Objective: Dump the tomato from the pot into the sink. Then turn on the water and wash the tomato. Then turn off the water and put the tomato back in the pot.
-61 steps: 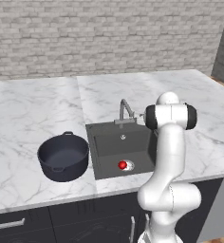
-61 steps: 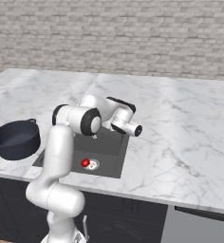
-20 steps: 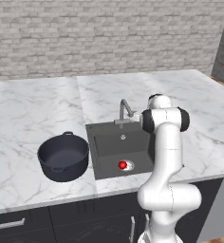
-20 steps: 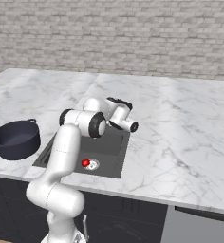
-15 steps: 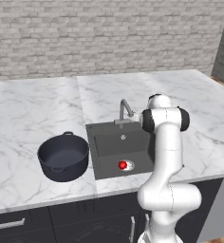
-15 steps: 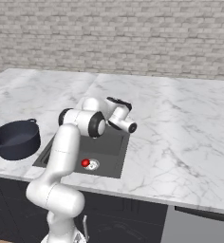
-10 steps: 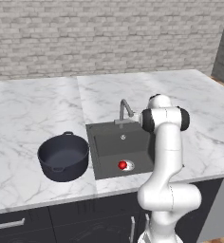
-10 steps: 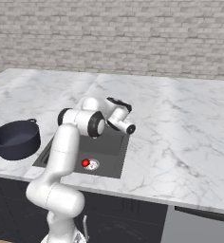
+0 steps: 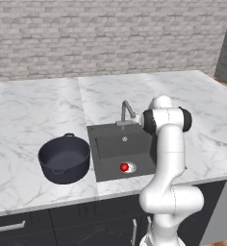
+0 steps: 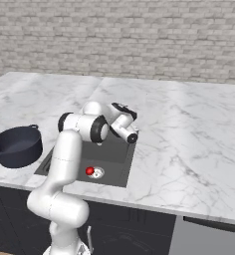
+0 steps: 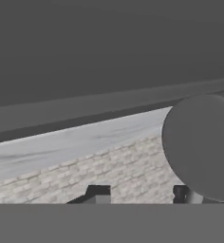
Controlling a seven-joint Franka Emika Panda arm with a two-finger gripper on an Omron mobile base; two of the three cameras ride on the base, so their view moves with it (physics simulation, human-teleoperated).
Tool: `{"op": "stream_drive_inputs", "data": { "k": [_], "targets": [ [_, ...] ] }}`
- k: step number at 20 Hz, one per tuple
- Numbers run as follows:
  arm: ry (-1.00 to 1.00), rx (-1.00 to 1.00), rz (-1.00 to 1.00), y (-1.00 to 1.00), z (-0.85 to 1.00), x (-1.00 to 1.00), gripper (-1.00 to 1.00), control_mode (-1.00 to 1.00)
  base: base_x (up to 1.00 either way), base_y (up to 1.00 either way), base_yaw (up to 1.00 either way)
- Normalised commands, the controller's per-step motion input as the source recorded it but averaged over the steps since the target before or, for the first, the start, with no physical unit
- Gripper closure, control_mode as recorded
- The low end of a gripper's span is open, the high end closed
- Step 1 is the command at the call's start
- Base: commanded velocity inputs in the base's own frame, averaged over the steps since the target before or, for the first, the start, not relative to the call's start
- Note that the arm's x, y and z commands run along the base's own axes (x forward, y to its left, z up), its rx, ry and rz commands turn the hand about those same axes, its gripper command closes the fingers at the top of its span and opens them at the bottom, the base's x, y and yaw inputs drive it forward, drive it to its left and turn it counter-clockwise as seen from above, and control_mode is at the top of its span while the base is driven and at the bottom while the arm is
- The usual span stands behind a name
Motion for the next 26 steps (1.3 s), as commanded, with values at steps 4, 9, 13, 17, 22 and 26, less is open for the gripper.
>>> {"op": "stream_drive_inputs", "data": {
  "k": [4,9,13,17,22,26],
  "targets": [
    [0.06,0.06,-0.12,-1.00,0.00,0.10,1.00,-1.00,0.00,0.00,0.00],
    [0.07,0.07,-0.11,-1.00,0.00,0.08,1.00,-1.00,0.00,0.00,0.00],
    [0.08,0.08,-0.10,-1.00,0.00,0.01,1.00,-1.00,0.00,0.00,0.00],
    [0.07,0.08,-0.07,-0.89,0.00,0.00,1.00,-1.00,0.00,0.00,0.00],
    [0.04,0.08,-0.03,-0.54,0.01,0.00,-1.00,-1.00,0.00,0.00,0.00],
    [0.02,0.09,-0.01,-0.38,0.11,-0.03,-1.00,-1.00,0.00,0.00,0.00]
  ]
}}
